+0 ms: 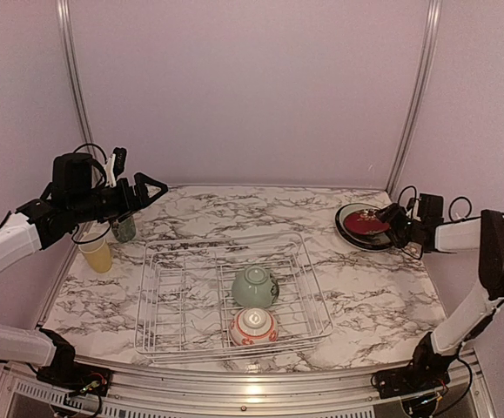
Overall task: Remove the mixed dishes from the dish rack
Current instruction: Grab the plate, then grab the bowl from the dish rack.
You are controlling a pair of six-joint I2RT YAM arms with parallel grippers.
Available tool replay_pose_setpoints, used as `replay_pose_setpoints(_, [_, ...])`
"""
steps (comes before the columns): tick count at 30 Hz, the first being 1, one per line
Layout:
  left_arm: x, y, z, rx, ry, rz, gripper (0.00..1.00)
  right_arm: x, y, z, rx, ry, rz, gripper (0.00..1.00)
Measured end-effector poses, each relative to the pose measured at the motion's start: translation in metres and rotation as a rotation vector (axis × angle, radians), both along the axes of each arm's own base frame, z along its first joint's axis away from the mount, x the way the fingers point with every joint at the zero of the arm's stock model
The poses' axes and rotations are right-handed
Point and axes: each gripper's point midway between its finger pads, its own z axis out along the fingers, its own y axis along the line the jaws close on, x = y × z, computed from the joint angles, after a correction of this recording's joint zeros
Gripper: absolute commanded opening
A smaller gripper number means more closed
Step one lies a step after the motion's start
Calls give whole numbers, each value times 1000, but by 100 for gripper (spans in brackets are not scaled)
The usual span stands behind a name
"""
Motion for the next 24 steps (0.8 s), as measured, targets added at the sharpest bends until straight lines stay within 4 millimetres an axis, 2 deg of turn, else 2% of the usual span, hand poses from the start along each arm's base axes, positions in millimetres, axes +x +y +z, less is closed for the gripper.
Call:
replay_pose_setpoints(8, [0, 0, 0, 0, -1, 0, 99, -16, -7, 1, -76, 18, -19, 76])
replay_pose_setpoints(16, [-2, 1, 4, -2, -11, -1, 99, -24, -14, 10, -156, 11, -32, 76])
replay_pose_setpoints(20, [-3, 2, 7, -5, -19, -1, 99, -29, -15, 20, -208, -4, -13, 76])
replay_pose_setpoints(24, [-4, 2, 8, -7, -21, -1, 99, -36, -10, 41, -271, -63, 36, 77])
